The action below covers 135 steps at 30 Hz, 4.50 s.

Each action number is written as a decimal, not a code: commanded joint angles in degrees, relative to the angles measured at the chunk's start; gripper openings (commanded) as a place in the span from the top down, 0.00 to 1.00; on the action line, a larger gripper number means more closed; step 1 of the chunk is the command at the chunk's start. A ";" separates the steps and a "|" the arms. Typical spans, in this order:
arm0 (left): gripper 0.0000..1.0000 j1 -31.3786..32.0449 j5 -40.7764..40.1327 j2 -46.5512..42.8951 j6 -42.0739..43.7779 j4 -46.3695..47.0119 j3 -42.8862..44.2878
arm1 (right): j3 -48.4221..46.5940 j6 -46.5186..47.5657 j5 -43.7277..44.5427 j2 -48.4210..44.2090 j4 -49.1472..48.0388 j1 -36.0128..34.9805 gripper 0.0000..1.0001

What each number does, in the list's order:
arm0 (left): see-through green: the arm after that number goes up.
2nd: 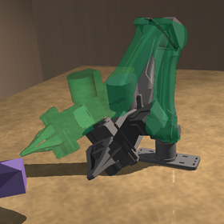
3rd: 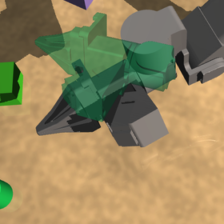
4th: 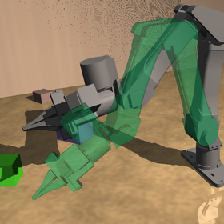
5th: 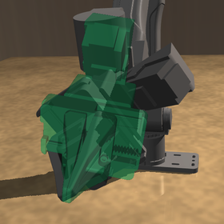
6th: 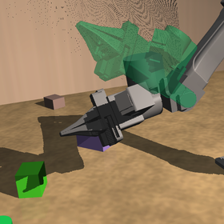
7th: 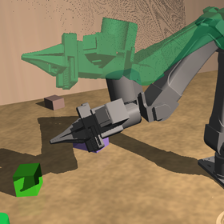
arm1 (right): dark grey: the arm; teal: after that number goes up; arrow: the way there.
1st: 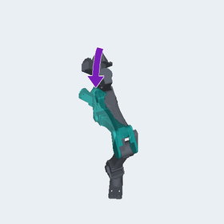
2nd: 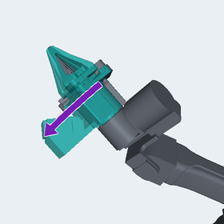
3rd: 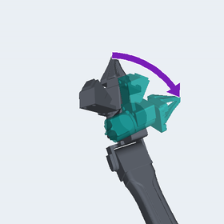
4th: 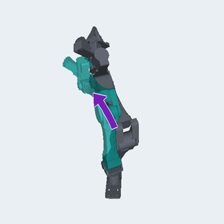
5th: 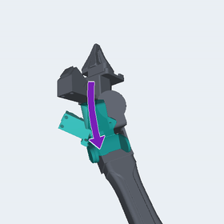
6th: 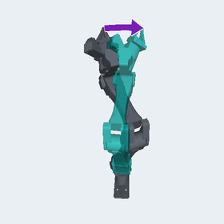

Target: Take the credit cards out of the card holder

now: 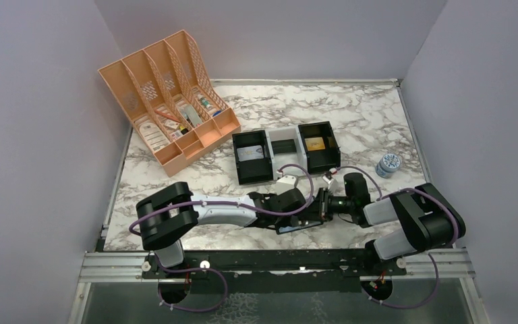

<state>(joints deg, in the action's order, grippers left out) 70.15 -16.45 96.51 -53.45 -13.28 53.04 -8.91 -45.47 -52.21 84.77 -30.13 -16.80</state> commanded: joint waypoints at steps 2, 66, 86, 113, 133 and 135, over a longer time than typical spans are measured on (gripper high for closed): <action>1.00 -0.09 -2.04 2.90 0.76 -5.46 -1.00 | -1.18 1.39 3.86 -2.13 3.09 0.19 0.96; 0.28 -19.43 3.65 -27.95 14.48 -5.90 -11.32 | -25.95 8.70 42.54 -30.24 63.47 -5.78 0.99; 0.01 -40.48 -5.76 -39.56 31.51 -16.68 -4.95 | -37.11 37.58 32.66 -24.95 32.41 -18.09 0.99; 0.01 -41.23 -12.67 -45.21 32.00 -19.06 -7.43 | -45.61 93.81 34.38 -3.05 36.06 -14.67 0.99; 0.01 -41.32 -13.72 -45.44 32.10 -19.37 -7.37 | -54.98 98.43 43.40 10.59 38.52 -14.67 0.99; 0.01 -41.32 -13.83 -45.80 31.89 -19.34 -7.49 | -55.05 98.47 43.13 11.17 38.34 -14.67 0.99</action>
<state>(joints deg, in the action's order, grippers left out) 29.19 -28.01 52.05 -22.04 -32.05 46.15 -62.54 52.82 -11.25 94.61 10.37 -31.42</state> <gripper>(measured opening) 0.991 0.015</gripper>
